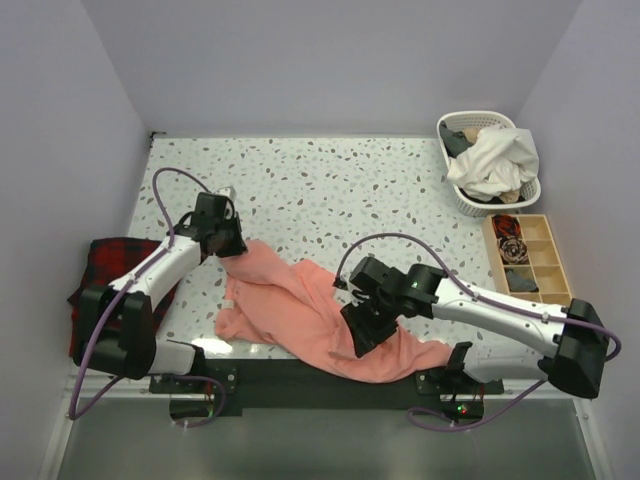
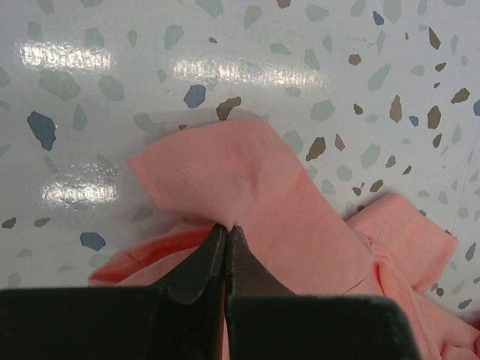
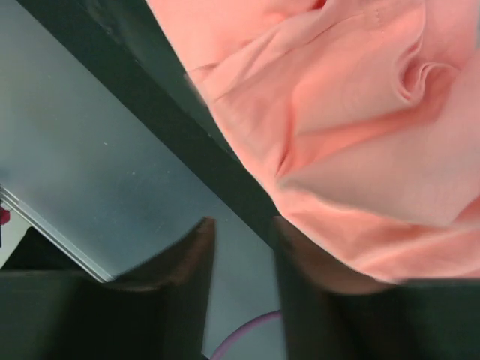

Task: Fold and stack the t-shirts
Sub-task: Flatten out the tshirt

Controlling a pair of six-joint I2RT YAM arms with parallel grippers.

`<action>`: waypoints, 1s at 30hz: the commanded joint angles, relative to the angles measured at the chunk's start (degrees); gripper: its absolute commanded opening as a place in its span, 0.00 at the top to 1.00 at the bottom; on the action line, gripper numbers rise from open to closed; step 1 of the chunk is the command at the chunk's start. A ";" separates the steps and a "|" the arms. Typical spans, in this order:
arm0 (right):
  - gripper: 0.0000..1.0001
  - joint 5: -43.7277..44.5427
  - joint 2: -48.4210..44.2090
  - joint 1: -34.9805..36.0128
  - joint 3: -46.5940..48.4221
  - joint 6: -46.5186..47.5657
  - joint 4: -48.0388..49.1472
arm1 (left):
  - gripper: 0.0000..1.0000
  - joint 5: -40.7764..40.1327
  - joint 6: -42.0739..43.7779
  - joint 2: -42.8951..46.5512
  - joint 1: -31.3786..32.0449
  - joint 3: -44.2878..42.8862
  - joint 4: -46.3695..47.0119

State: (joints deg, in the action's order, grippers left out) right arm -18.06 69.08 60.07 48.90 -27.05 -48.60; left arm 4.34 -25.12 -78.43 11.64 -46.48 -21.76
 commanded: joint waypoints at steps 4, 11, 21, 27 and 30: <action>0.37 12.24 -0.44 -0.13 12.26 0.24 -6.24 | 1.00 1.29 -0.36 0.21 -0.21 0.16 2.34; 0.34 15.78 9.38 -0.13 11.13 3.05 -1.68 | 1.00 1.64 -0.36 0.30 -0.21 0.07 2.51; 0.36 19.29 16.43 -0.13 10.94 5.69 4.83 | 1.00 1.38 -0.36 0.12 -0.21 0.42 2.77; 0.34 22.01 20.04 -0.05 14.11 8.85 4.39 | 1.00 1.38 -0.45 -0.32 -0.13 0.42 2.86; 0.34 24.56 22.23 -0.13 14.64 10.87 5.53 | 1.00 1.46 -0.54 -0.23 -0.21 0.69 3.13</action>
State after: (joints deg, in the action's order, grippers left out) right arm 1.93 89.19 59.94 61.12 -19.70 -45.06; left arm 4.97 -25.12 -78.63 11.64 -46.13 -20.75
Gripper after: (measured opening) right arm 0.659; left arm 0.021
